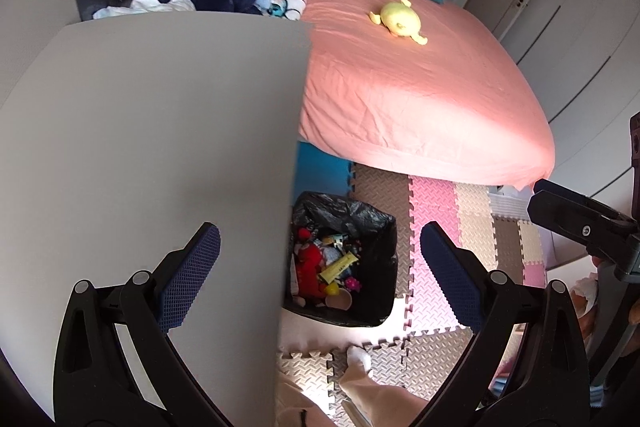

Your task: Collect trash

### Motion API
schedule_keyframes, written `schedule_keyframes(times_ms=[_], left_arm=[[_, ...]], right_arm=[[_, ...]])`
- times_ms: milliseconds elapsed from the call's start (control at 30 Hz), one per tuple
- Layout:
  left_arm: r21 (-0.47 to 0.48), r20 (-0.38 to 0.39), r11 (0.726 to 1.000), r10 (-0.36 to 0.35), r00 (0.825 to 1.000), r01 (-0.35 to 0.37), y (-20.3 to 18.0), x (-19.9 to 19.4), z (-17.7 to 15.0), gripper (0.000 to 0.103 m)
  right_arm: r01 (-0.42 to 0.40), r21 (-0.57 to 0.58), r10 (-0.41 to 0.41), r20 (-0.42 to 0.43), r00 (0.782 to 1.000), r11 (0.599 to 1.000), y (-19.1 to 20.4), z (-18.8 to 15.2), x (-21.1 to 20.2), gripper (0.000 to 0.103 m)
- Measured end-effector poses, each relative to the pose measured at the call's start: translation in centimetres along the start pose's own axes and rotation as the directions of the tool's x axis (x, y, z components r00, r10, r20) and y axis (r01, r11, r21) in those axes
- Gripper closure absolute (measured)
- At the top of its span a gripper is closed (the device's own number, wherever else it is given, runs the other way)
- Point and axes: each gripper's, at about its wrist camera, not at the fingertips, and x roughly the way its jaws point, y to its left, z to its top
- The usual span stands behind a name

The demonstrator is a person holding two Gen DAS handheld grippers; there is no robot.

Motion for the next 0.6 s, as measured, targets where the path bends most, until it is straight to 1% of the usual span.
schedule_keyframes(times_ms=[200,333,500,567,600], left_arm=[[-0.032,0.042,0.999,0.044,0.998,-0.043,3.6,-2.7,-0.5,0.006],[-0.071,0.068,0.994,0.090,0.994,-0.085,6.7,-5.0,-1.8,0.006],[-0.136,0.082,0.981,0.148,0.986,-0.136,10.8,-7.9,-4.7,0.006],[-0.171,0.079,0.974,0.165,0.983,-0.150,12.5,-9.1,-6.6,0.006],[-0.191,0.077,0.967,0.187,0.979,-0.169,13.5,-9.8,-7.7,0.006]], right_arm=[[-0.053,-0.054,0.052,-0.013,0.999,0.997,5.1,-0.1,1.2,0.002],[-0.089,-0.097,0.086,-0.029,0.996,0.991,8.8,-0.8,2.4,0.002],[-0.129,-0.161,0.119,-0.071,0.990,0.978,14.0,-2.8,3.9,0.002],[-0.148,-0.186,0.133,-0.093,0.987,0.971,15.9,-3.9,4.5,0.002],[-0.160,-0.200,0.141,-0.106,0.984,0.967,16.8,-4.4,4.8,0.002]])
